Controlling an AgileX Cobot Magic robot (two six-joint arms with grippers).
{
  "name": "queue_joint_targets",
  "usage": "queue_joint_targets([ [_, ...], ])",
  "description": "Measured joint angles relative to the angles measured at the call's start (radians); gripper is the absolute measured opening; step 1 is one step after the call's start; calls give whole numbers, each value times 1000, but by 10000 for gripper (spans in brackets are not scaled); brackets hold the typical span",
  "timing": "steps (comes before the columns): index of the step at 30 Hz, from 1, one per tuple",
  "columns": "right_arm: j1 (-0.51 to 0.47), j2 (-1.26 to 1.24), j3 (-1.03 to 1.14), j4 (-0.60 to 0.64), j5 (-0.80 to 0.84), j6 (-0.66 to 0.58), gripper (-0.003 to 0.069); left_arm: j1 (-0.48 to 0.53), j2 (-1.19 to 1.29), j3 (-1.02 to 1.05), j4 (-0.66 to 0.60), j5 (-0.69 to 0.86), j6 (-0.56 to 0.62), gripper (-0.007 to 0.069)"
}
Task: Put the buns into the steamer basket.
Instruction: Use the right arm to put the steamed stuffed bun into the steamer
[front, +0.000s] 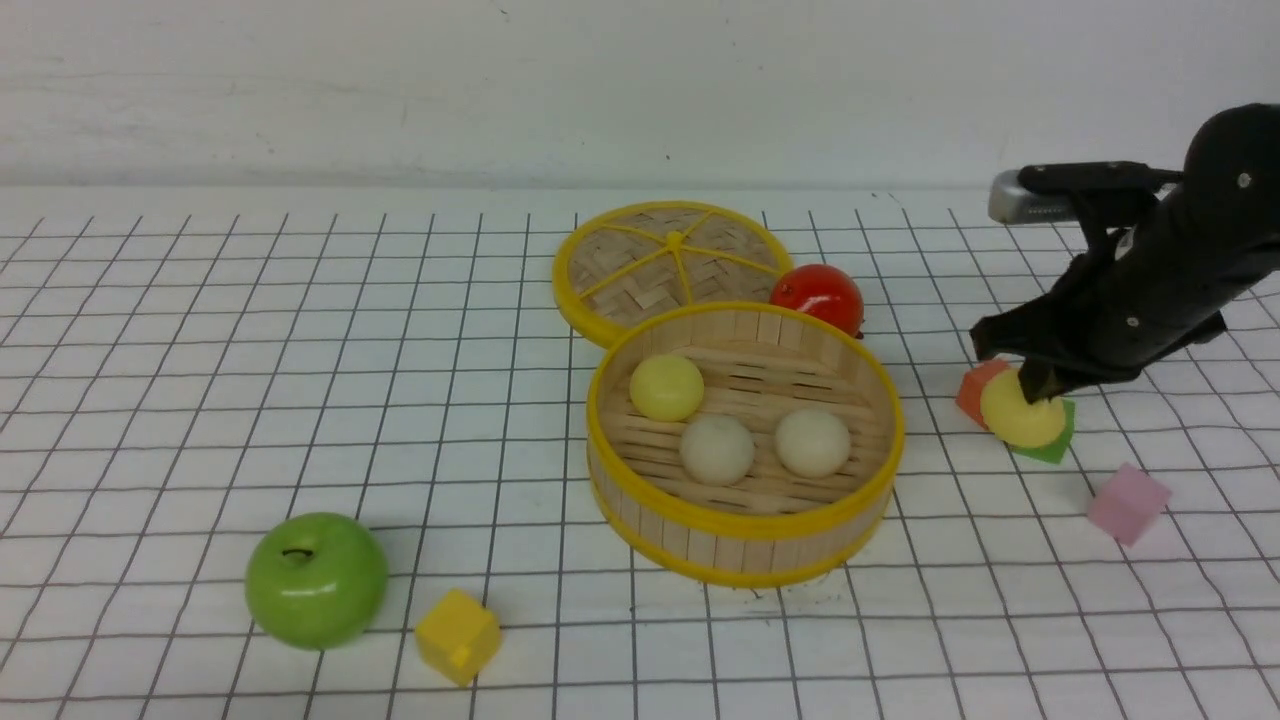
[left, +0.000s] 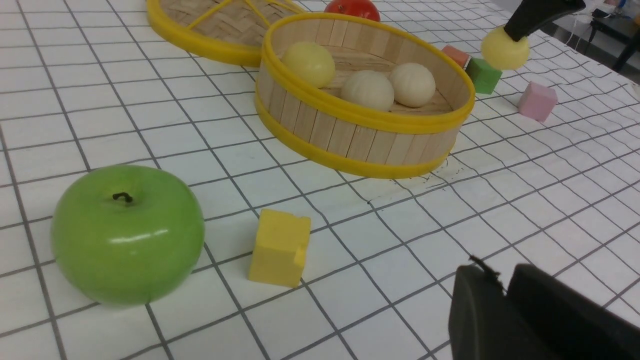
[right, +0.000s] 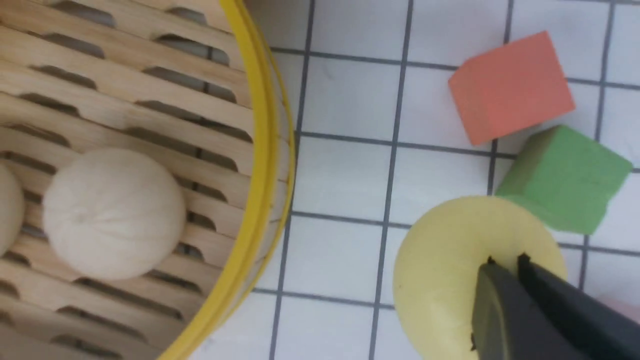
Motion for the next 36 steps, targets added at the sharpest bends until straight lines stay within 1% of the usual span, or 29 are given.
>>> queue_joint_targets([
  [6,49,-15,-11,46,-16,-33,-3,0,0,0,0,0,0,81],
  [10,131,0,-67,116,-83,-98,-3,0,0,0,0,0,0,81],
  [12,150,12,-87,132,-106,-110,-3,0,0,0,0,0,0,83],
  [14,197,64,-151,163,-162,-128,-2,0,0,0,0,0,0,86],
  [17,223,152,-216,171,-193,-133,1,0,0,0,0,0,0,91],
  [21,229,265,-274,173,-202,-135,8,0,0,0,0,0,0,92],
  [25,228,332,-290,173,-207,-135,38,0,0,0,0,0,0,92],
  [28,228,347,-294,173,-229,-135,100,0,0,0,0,0,0,92],
  [29,228,344,-296,173,-250,-135,168,0,0,0,0,0,0,94],
  [30,228,340,-296,173,-257,-135,204,0,0,0,0,0,0,95],
  [31,228,332,-296,173,-256,-135,260,0,0,0,0,0,0,97],
  [32,228,322,-296,173,-249,-135,299,0,0,0,0,0,0,98],
  [33,228,319,-296,173,-246,-135,308,0,0,0,0,0,0,99],
  [34,228,292,-296,169,-213,-135,367,0,0,0,0,0,0,100],
  [36,228,230,-296,149,-132,-126,419,0,0,0,0,0,0,103],
])
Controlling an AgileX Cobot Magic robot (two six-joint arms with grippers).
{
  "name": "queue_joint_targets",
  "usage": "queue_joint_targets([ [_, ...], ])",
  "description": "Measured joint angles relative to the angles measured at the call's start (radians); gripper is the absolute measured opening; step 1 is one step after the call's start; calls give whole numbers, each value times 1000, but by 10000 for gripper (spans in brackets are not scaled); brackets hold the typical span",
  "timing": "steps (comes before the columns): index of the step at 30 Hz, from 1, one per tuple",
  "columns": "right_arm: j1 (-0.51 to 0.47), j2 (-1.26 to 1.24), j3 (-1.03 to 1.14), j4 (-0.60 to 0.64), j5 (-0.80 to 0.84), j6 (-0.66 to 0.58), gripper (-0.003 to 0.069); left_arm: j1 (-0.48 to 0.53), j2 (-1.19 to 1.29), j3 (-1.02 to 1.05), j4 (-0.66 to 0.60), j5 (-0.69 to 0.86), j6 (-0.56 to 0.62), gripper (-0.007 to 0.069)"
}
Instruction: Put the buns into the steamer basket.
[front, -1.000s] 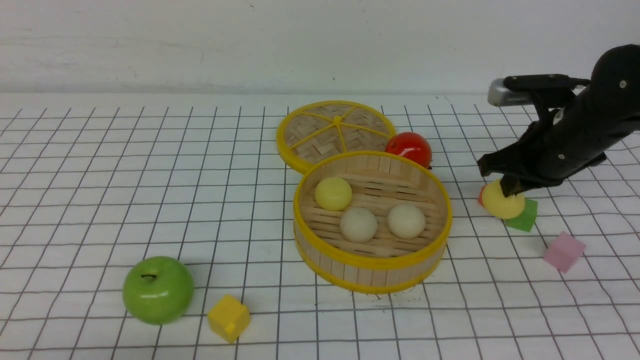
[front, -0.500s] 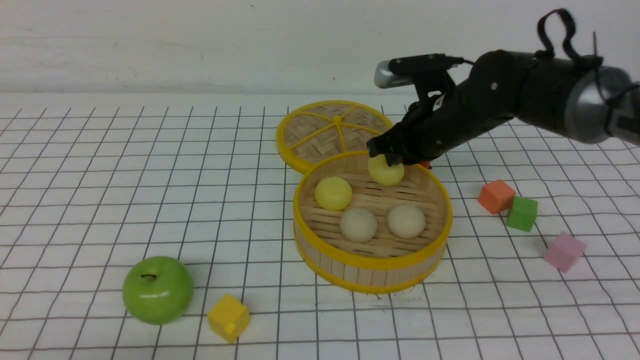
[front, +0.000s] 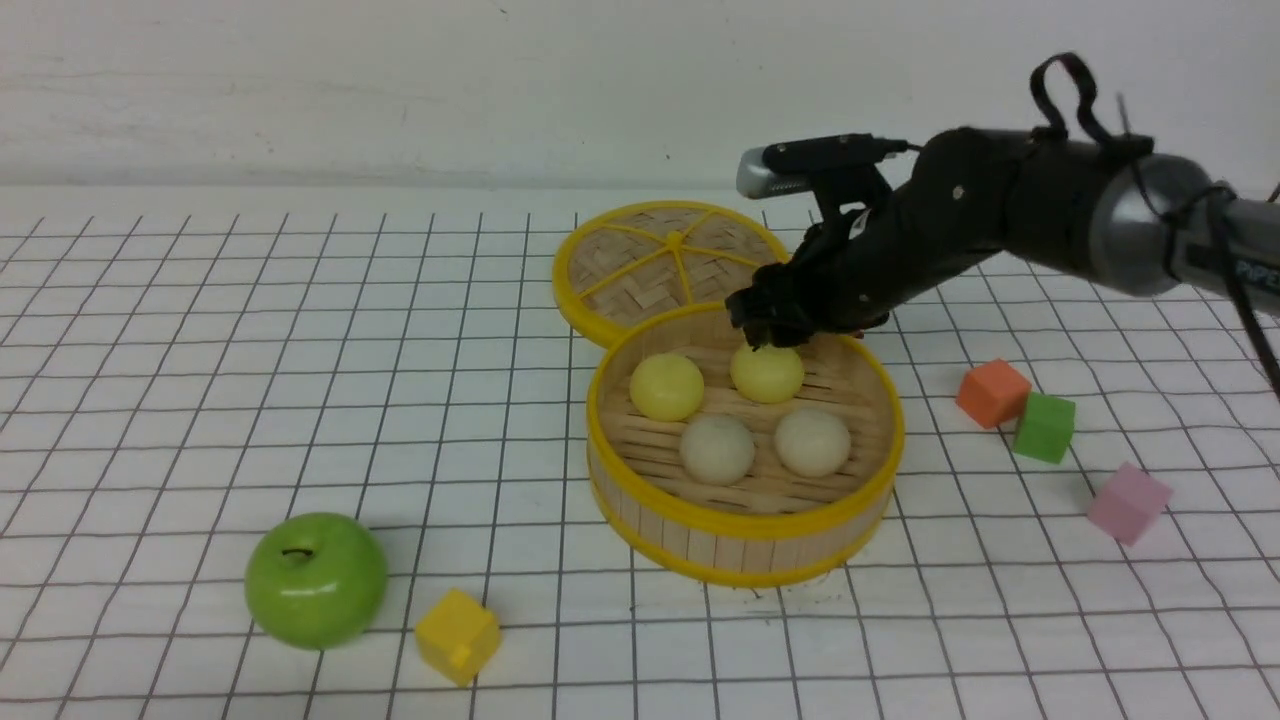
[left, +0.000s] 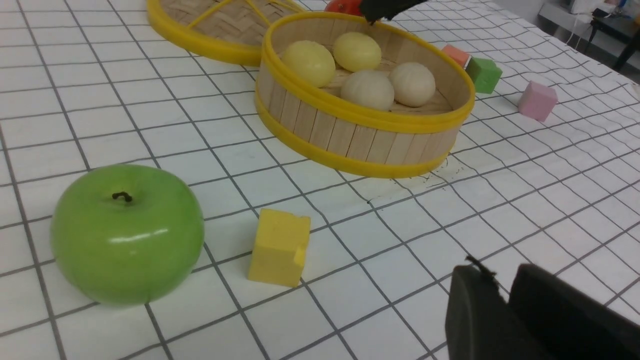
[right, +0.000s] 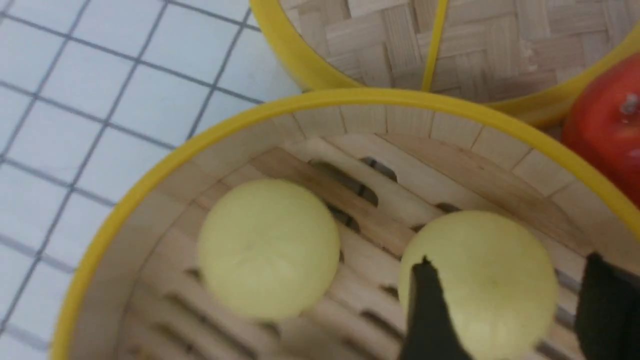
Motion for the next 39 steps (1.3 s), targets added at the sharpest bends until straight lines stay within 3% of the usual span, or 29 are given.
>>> queue_joint_targets([
  [2,0,-82,0,-34,115,35,421,0,0,0,0,0,0,106],
  [6,0,-232,37,-105,284,138,336,0,0,0,0,0,0,110],
  [11,15,-499,285,-196,371,277,66,0,0,0,0,1,0,112],
  [14,19,-617,417,-201,366,329,-13,0,0,0,0,1,0,112],
  [21,19,-890,663,-183,412,352,-20,0,0,0,0,1,0,114],
  [32,19,-1085,714,-185,619,347,-17,0,0,0,0,1,0,129],
  [35,-9,-1148,757,-194,567,318,-17,0,0,0,0,2,0,131],
  [37,-82,-1289,899,-188,370,237,-17,0,0,0,0,2,0,134],
  [38,-89,-1303,914,-188,351,232,-17,0,0,0,0,2,0,134],
  [39,-141,-1421,1050,-170,202,194,-17,0,0,0,-1,2,0,137],
])
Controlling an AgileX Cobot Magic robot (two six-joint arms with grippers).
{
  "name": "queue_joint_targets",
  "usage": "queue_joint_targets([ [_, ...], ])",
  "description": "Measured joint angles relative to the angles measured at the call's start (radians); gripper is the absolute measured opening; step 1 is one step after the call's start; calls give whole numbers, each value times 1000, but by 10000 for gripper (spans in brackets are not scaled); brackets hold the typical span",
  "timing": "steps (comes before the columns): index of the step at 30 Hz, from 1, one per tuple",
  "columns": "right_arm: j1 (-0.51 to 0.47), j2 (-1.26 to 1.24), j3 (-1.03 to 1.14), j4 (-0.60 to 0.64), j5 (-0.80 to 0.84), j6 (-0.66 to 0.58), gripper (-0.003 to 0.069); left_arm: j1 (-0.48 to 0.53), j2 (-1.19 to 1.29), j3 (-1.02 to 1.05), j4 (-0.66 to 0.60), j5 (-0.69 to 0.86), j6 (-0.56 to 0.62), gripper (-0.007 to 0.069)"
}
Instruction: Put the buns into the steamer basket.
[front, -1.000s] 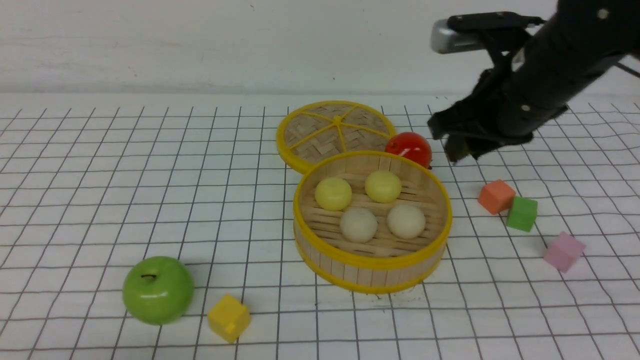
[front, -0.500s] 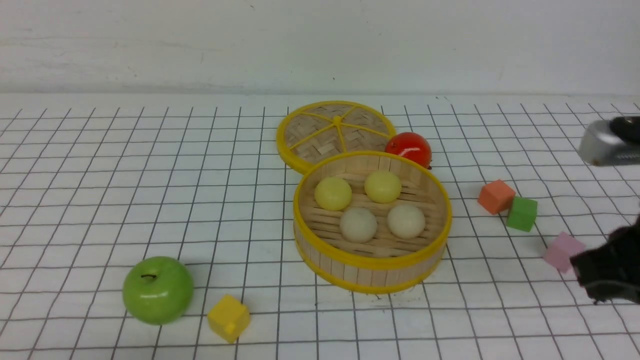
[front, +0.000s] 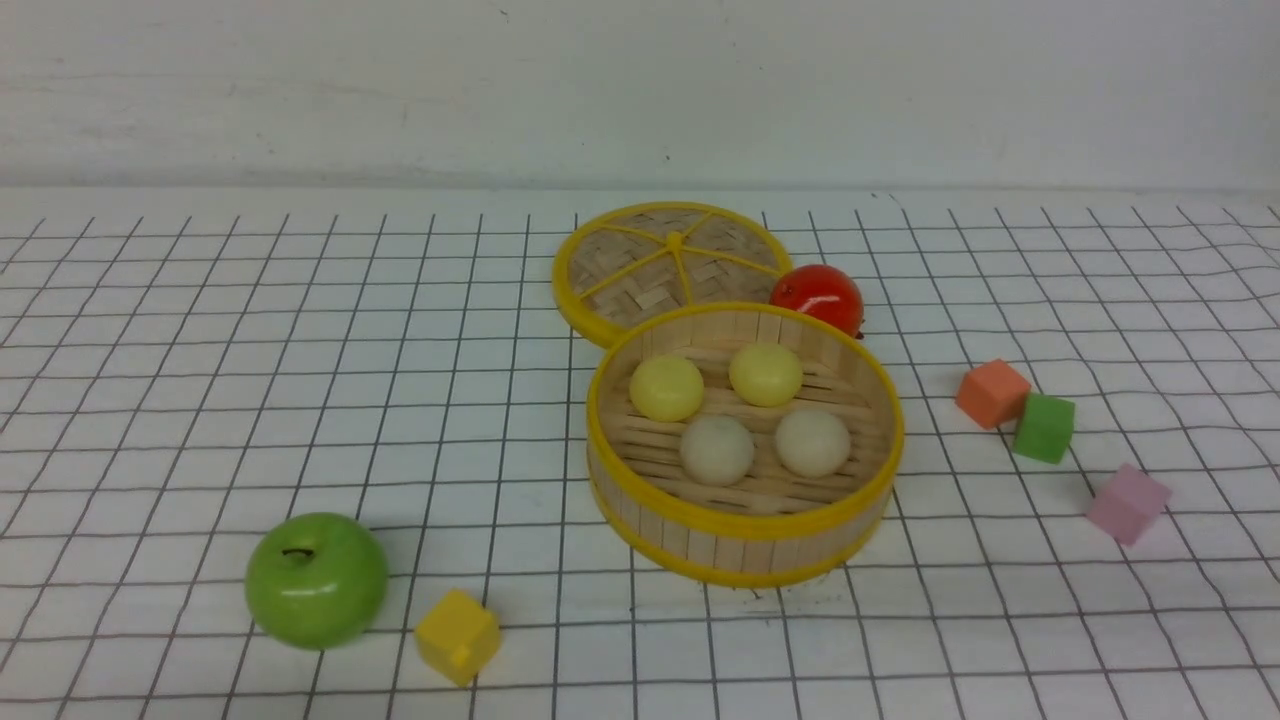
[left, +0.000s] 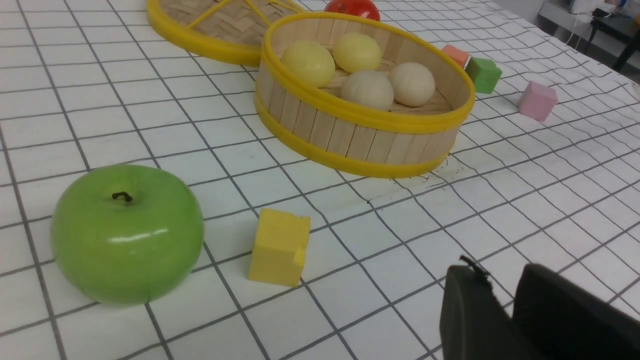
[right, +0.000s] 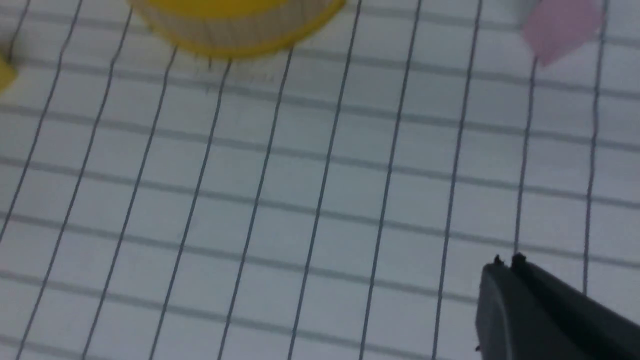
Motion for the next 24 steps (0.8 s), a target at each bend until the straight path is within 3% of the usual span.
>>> queue_joint_targets([
  [5,-100,-389,445,35,-335,-52,-17,0,0,0,0,0,0,143],
  [8,-117,-548,616,35,-399,-55,-15,0,0,0,0,0,0,144],
  [24,-127,-609,646,35,-416,-19,-7,0,0,0,0,1,0,155],
])
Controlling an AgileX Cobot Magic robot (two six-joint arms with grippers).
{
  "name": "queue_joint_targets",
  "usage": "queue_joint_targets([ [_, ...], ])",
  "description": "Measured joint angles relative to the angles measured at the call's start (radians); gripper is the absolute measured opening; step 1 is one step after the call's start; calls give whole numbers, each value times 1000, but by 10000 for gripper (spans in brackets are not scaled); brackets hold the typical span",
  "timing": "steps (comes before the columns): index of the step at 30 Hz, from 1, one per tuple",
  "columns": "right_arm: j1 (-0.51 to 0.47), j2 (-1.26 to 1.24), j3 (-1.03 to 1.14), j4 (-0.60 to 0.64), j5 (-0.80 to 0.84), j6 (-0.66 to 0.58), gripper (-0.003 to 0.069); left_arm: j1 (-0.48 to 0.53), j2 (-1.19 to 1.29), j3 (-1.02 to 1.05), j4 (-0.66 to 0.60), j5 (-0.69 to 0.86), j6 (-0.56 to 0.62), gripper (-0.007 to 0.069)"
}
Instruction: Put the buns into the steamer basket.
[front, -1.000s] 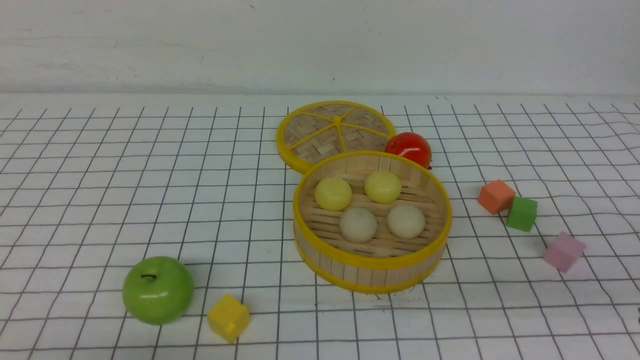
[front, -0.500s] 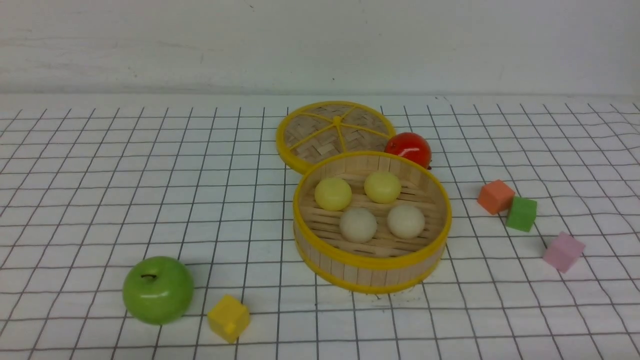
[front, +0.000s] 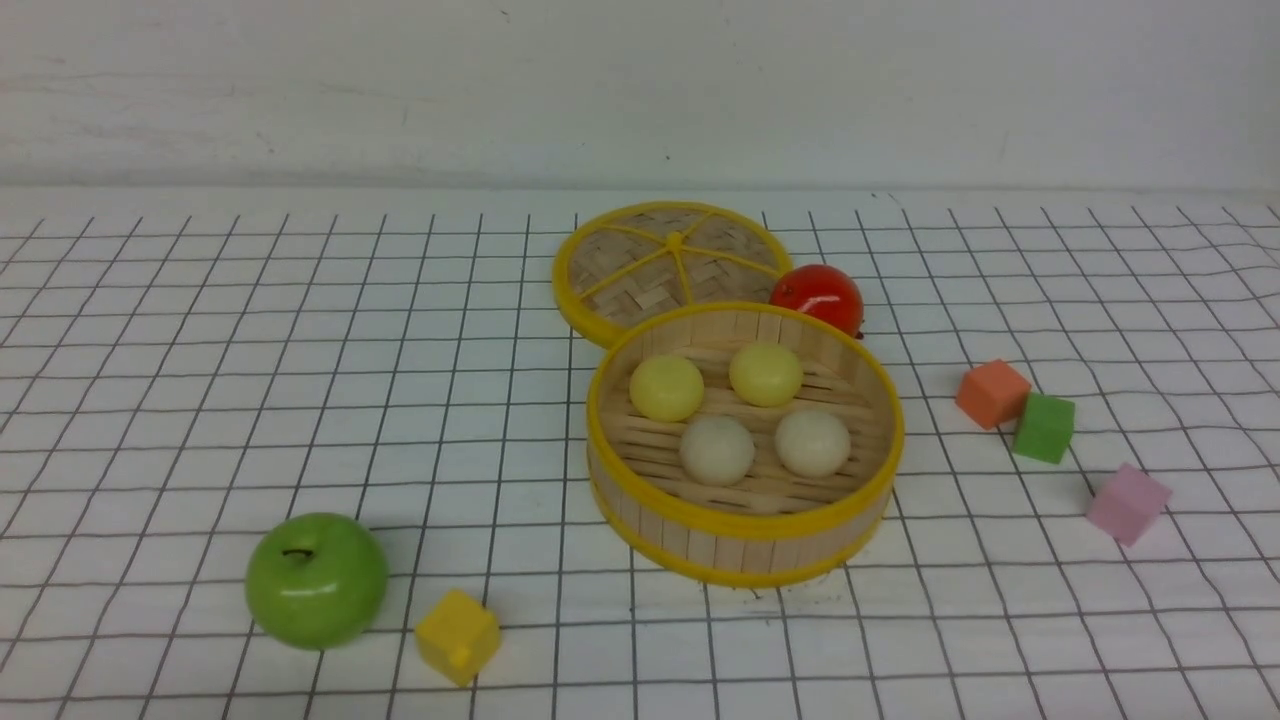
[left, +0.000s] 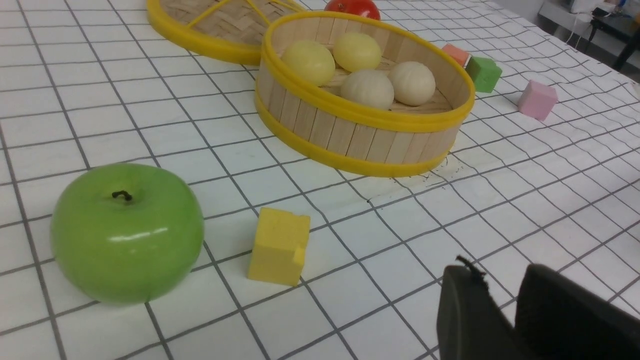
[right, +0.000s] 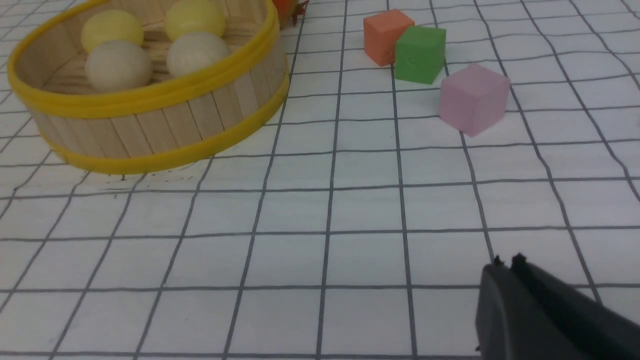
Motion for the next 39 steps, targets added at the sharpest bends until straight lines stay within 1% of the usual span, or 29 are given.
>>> queue_joint_targets([
  [12,0,0,0,0,0,0,3,0,0,0,0,0,0,165],
  [17,0,0,0,0,0,0,8,14,-2,0,51,-45,27,162],
  [19,0,0,0,0,0,0,10,57,-16,0,53,-64,24,139],
  [21,0,0,0,0,0,0,11,175,-58,0,48,-75,-1,85],
  [22,0,0,0,0,0,0,11,175,-63,0,48,-75,-4,78],
  [23,0,0,0,0,0,0,11,268,-110,0,46,-58,-23,33],
  [24,0,0,0,0,0,0,11,338,-144,0,46,-35,-31,-4],
  [25,0,0,0,0,0,0,11,349,-151,0,46,-23,-34,-10],
  [26,0,0,0,0,0,0,11,393,-178,1,46,4,-39,-13],
  [27,0,0,0,0,0,0,11,470,-233,8,46,51,-42,-13],
  [30,0,0,0,0,0,0,12,563,-278,67,34,144,-48,-13],
  [32,0,0,0,0,-1,0,13,579,-279,95,21,174,-49,-13],
  [34,0,0,0,0,-1,0,14,590,-279,118,-12,256,-56,-13],
  [39,0,0,1,0,-2,0,15,590,-279,120,-36,268,-73,-13],
])
